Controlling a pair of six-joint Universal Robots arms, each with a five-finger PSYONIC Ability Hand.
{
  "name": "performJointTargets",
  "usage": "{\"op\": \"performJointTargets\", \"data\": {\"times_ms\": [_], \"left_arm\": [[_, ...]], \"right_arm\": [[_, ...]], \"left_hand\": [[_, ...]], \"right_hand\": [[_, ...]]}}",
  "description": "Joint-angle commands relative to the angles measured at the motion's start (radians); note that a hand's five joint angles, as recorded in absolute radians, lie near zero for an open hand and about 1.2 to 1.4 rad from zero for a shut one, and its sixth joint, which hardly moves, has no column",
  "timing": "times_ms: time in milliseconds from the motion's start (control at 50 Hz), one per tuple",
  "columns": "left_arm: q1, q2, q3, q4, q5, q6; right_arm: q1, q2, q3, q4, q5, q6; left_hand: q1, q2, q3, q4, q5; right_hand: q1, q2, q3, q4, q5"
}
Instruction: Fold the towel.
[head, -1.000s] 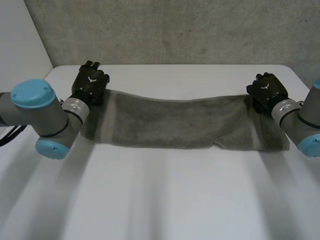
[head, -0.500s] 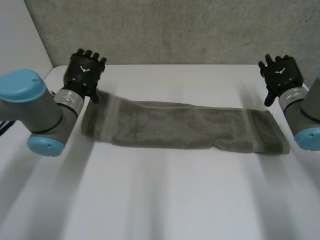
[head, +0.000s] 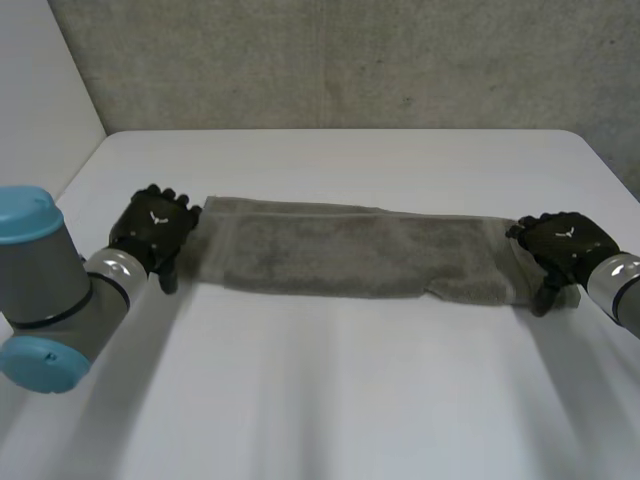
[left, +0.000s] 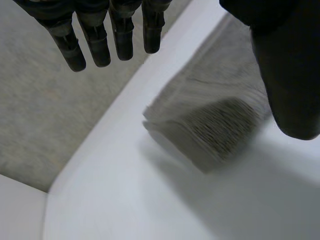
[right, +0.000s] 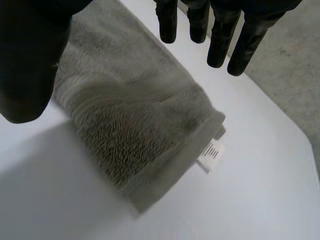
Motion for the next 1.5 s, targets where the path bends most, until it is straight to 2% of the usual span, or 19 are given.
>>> {"op": "performJointTargets", "data": {"times_ms": [20, 240, 400, 600, 660, 680, 700, 720, 740, 780, 960, 1180, 1340, 1440, 1480, 1500], "left_arm": [[0.0, -0.08, 0.009, 0.02, -0.006, 0.003], [0.002, -0.153, 0.049, 0.051, -0.014, 0.004], [0.0, -0.18, 0.065, 0.072, -0.013, 0.03], [-0.001, -0.211, 0.104, 0.076, -0.013, 0.052], [-0.001, -0.219, 0.117, 0.076, -0.013, 0.053], [-0.001, -0.219, 0.117, 0.076, -0.013, 0.053], [-0.001, -0.223, 0.123, 0.076, -0.013, 0.053], [-0.001, -0.228, 0.129, 0.076, -0.013, 0.053], [-0.001, -0.228, 0.129, 0.076, -0.013, 0.053], [-0.001, -0.235, 0.138, 0.076, -0.014, 0.053], [-0.001, -0.231, 0.143, 0.074, -0.017, 0.052], [-0.001, -0.186, 0.135, 0.063, -0.049, 0.05], [-0.006, -0.136, 0.112, 0.057, -0.082, 0.05], [-0.006, -0.101, 0.112, 0.059, -0.083, 0.044], [-0.006, -0.094, 0.117, 0.059, -0.085, 0.041], [-0.009, -0.088, 0.121, 0.059, -0.086, 0.038]], "right_arm": [[-0.029, 0.01, 0.047, -0.063, -0.004, -0.029], [-0.04, 0.049, 0.067, -0.113, 0.006, -0.076], [-0.037, 0.085, 0.056, -0.113, 0.009, -0.077], [-0.037, 0.084, 0.059, -0.113, 0.007, -0.077], [-0.037, 0.084, 0.059, -0.113, 0.007, -0.077], [-0.035, 0.084, 0.058, -0.113, 0.009, -0.077], [-0.035, 0.084, 0.058, -0.113, 0.009, -0.077], [-0.037, 0.085, 0.056, -0.113, 0.009, -0.077], [-0.037, 0.085, 0.056, -0.113, 0.009, -0.077], [-0.041, 0.084, 0.052, -0.113, 0.01, -0.077], [-0.09, 0.069, 0.044, -0.111, 0.009, -0.091], [-0.207, 0.056, -0.086, -0.096, 0.015, -0.221], [-0.195, 0.033, -0.177, -0.099, 0.015, -0.223], [-0.172, 0.001, -0.261, -0.097, 0.016, -0.218], [-0.059, -0.019, -0.321, -0.099, 0.021, -0.194], [-0.058, -0.019, -0.321, -0.099, 0.021, -0.194]], "left_hand": [[-0.102, -0.053, -0.05, -0.055, -0.044], [-0.07, -0.02, -0.05, -0.055, -0.012], [0.006, 0.056, -0.05, -0.055, 0.065], [0.006, 0.056, -0.05, -0.055, 0.065], [0.064, 0.114, -0.05, -0.055, 0.123], [0.065, 0.115, -0.05, -0.055, 0.123], [0.149, 0.199, -0.05, -0.055, 0.208], [0.217, 0.267, -0.05, -0.055, 0.275], [0.218, 0.267, -0.05, -0.055, 0.276], [0.273, 0.323, -0.05, -0.055, 0.332], [0.256, 0.305, -0.05, -0.055, 0.314], [0.129, 0.179, -0.05, -0.055, 0.188], [-0.111, -0.061, -0.05, -0.055, -0.052], [-0.114, -0.065, -0.05, -0.055, -0.056], [-0.114, -0.065, -0.05, -0.055, -0.056], [-0.117, -0.067, -0.05, -0.055, -0.057]], "right_hand": [[0.106, 0.113, -0.046, -0.067, 0.081], [0.283, 0.29, -0.046, -0.067, 0.257], [0.608, 0.615, -0.046, -0.067, 0.583], [0.618, 0.624, -0.046, -0.067, 0.592], [0.717, 0.724, -0.046, -0.067, 0.691], [0.825, 0.832, -0.046, -0.067, 0.799], [0.826, 0.833, -0.046, -0.067, 0.8], [0.983, 0.99, -0.046, -0.067, 0.957], [0.985, 0.991, -0.046, -0.067, 0.959], [1.183, 1.189, -0.046, -0.067, 1.157], [1.183, 1.19, -0.046, -0.067, 1.157], [1.183, 1.19, -0.046, -0.067, 1.157], [1.183, 1.19, -0.046, -0.067, 1.157], [1.183, 1.19, -0.046, -0.067, 1.157], [1.183, 1.19, -0.046, -0.067, 1.157], [1.183, 1.19, -0.046, -0.067, 1.157]]}}
